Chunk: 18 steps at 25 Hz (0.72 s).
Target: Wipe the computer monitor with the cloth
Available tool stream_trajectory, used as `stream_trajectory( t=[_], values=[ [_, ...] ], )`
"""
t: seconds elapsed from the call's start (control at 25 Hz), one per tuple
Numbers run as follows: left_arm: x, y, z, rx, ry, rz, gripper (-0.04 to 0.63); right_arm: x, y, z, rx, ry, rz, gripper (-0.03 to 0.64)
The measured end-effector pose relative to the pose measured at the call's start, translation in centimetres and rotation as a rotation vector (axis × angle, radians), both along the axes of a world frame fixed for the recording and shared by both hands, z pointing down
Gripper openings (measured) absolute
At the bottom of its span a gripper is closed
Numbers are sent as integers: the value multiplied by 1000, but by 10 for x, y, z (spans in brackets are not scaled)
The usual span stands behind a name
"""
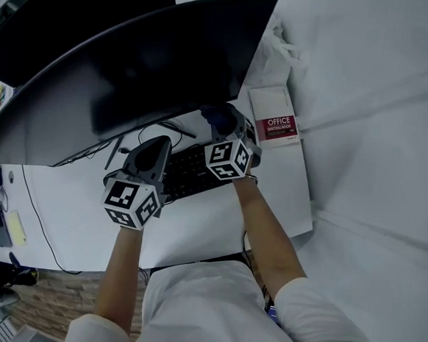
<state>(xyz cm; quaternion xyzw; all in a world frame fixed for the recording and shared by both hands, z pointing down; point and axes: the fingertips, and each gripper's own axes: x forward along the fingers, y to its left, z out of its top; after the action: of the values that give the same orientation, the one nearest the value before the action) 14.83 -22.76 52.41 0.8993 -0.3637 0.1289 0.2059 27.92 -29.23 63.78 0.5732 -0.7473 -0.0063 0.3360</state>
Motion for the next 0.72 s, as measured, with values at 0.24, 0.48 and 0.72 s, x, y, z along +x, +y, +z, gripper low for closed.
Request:
stream_trajectory(
  t=[0.24,0.48,0.72],
  values=[
    [22,0,-4,7,-6,36,12,28,-3,-2,7,-6,40,133],
    [33,1,-6,11,-19,51,12,46,-5,-2,8,-2,54,133],
    [36,3,-9,20,-32,58,12,59,-4,-5,16,8,68,133]
  ],
)
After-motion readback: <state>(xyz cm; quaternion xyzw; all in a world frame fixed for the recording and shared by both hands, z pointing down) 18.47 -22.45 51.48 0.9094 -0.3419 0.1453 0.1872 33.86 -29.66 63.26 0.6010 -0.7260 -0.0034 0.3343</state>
